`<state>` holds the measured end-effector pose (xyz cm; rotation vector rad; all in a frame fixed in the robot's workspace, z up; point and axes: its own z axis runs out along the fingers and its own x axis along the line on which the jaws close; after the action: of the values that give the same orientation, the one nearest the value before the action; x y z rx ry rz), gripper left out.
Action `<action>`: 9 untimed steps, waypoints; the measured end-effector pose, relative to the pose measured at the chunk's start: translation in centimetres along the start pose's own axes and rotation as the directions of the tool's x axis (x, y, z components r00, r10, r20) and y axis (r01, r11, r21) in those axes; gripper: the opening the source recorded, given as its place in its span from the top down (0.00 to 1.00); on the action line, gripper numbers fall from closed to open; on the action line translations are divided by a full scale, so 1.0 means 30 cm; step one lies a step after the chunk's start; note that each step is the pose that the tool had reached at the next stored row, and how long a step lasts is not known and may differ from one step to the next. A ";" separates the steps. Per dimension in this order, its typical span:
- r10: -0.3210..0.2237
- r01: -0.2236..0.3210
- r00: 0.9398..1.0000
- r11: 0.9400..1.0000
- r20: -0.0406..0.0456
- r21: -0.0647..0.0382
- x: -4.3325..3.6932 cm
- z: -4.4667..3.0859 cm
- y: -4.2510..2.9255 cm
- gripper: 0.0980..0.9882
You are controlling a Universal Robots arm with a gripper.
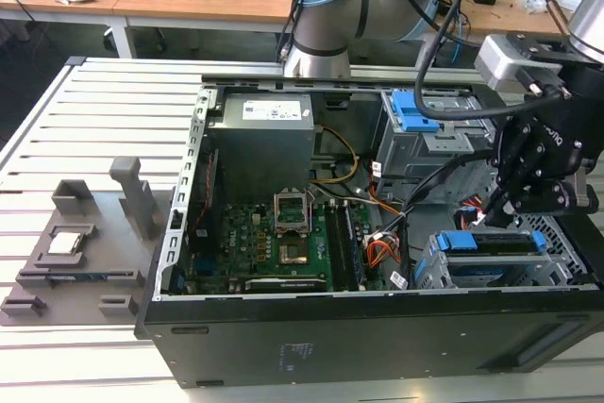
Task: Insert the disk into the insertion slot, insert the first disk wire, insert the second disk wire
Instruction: 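Insert the first disk wire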
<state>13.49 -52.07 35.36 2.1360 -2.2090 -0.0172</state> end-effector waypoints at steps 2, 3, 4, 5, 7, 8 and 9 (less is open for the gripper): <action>-0.043 0.043 0.999 0.999 -0.003 0.002 0.000 0.000 0.000 0.93; -0.072 0.072 0.997 0.997 -0.004 0.003 0.000 0.000 0.000 0.93; -0.095 0.095 0.995 0.995 -0.006 0.004 0.000 0.000 0.000 0.93; -0.112 0.112 0.994 0.994 -0.007 0.004 0.000 0.000 0.000 0.93; -0.150 0.150 0.989 0.989 -0.009 0.006 0.000 0.000 0.000 0.93; -0.154 0.154 0.988 0.988 -0.009 0.006 0.000 0.000 0.000 0.93; -0.154 0.154 0.988 0.988 -0.009 0.006 0.000 0.000 0.000 0.93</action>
<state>13.49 -52.07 35.36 2.3002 -2.0365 -0.0089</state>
